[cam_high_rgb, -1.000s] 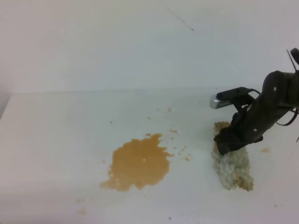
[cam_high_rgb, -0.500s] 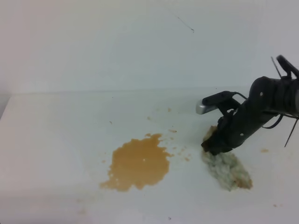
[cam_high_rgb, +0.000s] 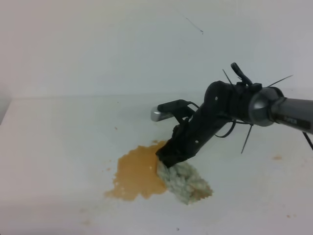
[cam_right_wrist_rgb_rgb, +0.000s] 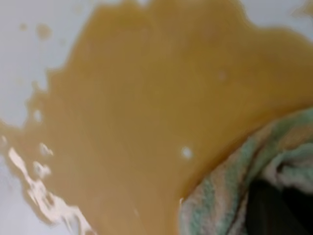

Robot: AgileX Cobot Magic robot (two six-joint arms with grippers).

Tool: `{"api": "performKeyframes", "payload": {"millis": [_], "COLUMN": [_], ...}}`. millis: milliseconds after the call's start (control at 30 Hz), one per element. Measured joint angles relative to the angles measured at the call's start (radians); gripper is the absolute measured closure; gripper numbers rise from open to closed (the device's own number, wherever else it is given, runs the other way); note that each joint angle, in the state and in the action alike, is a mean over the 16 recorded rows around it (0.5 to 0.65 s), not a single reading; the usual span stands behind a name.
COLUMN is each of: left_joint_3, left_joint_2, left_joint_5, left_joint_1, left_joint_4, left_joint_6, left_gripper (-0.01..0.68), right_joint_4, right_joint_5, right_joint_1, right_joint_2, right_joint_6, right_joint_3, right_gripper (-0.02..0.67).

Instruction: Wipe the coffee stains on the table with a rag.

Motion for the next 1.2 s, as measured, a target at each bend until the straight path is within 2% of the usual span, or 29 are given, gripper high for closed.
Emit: {"api": "performKeyframes", "payload": {"millis": [300,600,933,1200], "left_joint_3": [0.0,0.0,0.0,0.0], "left_joint_2": [0.0,0.0,0.0,0.0], "left_joint_5": [0.0,0.0,0.0,0.0], "left_joint_1": [0.0,0.0,0.0,0.0], "left_joint_4": [0.0,0.0,0.0,0.0], "left_joint_6": [0.0,0.0,0.0,0.0], "left_gripper": [0.672,0.672,0.672,0.672], "right_joint_4": [0.008,-0.101,-0.21,-0.128], "right_joint_5": [0.105,0.156,0.155,0.15], "right_joint_1": [0.042,0.052,0.011,-0.016], "right_joint_2": [0.115,0.112,0.106,0.187], "right_joint_6": [0.071,0.131,0.171,0.137], "right_joint_3": [-0.253,-0.412,-0.505,-0.517], "right_gripper": [0.648,0.648,0.648,0.648]}}
